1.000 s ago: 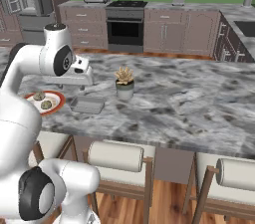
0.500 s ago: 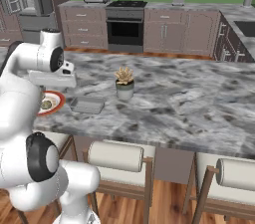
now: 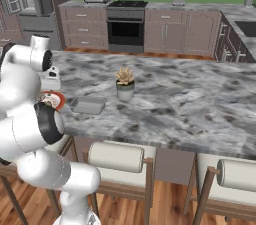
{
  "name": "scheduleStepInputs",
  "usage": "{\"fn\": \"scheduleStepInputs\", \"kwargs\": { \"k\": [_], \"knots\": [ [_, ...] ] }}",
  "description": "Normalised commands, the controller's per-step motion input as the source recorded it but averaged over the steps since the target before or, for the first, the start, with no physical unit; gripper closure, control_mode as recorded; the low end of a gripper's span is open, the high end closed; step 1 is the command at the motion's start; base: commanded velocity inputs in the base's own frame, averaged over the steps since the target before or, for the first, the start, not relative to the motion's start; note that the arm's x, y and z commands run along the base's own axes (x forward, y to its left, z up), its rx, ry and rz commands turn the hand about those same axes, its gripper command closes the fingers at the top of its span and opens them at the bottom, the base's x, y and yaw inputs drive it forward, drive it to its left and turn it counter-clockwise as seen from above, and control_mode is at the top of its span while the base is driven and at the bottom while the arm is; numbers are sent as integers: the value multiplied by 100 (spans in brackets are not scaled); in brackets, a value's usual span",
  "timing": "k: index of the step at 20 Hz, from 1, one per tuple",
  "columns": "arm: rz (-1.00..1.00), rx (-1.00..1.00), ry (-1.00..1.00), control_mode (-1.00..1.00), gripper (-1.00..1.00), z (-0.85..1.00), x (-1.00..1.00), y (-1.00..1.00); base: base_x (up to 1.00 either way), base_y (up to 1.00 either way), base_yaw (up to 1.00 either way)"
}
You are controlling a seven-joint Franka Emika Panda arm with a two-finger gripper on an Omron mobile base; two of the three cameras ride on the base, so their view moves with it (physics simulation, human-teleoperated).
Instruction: Place two dumplings into each of the tupperware containers and then place the containers in the fridge.
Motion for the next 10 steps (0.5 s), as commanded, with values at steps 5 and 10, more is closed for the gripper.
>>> {"fn": "scheduleStepInputs", "kwargs": {
  "k": [5,10],
  "knots": [
    [0,-8,-2,-100,-100,-28,12,41,0,0,0],
    [0,-4,-7,-100,-100,-46,40,26,0,0,0]
  ]
}}
